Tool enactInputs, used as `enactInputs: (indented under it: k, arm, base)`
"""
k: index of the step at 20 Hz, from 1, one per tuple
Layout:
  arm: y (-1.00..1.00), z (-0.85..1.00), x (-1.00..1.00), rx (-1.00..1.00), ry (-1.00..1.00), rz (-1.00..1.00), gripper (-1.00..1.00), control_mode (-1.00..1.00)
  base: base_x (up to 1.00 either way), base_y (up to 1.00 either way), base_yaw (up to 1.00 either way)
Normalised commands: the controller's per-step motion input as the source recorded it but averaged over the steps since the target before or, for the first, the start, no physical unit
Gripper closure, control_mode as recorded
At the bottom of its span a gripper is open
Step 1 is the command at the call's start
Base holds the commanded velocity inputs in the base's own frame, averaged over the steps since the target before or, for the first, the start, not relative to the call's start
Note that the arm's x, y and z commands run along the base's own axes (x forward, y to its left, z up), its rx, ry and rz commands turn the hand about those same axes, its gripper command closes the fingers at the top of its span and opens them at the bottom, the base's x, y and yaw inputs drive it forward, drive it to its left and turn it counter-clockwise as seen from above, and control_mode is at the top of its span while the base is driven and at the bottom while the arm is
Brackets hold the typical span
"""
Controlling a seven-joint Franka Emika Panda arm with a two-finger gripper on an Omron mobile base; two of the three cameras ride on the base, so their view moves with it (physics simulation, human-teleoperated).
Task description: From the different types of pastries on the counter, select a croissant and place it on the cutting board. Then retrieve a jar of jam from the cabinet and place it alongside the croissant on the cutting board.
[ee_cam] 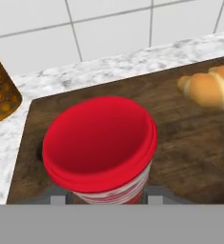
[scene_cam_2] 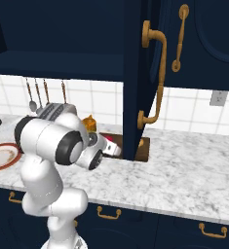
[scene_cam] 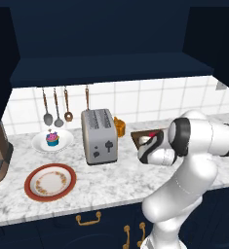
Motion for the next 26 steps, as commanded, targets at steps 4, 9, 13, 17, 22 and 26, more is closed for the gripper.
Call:
enactInputs:
  k: [4,9,13,17,22,26]
  arm:
    - [0.00,-0.04,0.38,0.00,0.00,0.00,1.00,-1.00]
    - [0.00,-0.17,0.38,0.00,0.00,0.00,1.00,-1.00]
    - [0.00,-0.28,0.24,0.00,0.00,0.00,-1.00,-1.00]
    - [0.00,-0.22,0.17,0.00,0.00,0.00,-1.00,-1.00]
    - [0.00,-0.03,0.01,0.00,0.00,0.00,-1.00,-1.00]
    - [0.00,0.00,-0.20,0.00,-0.02,0.00,-1.00,-1.00]
  base:
    - [0.00,0.00,0.00]
    - [0.00,0.00,0.00]
    - [0.00,0.00,0.00]
    - [0.00,0.00,0.00]
    - [0.00,0.00,0.00]
    - [0.00,0.00,0.00]
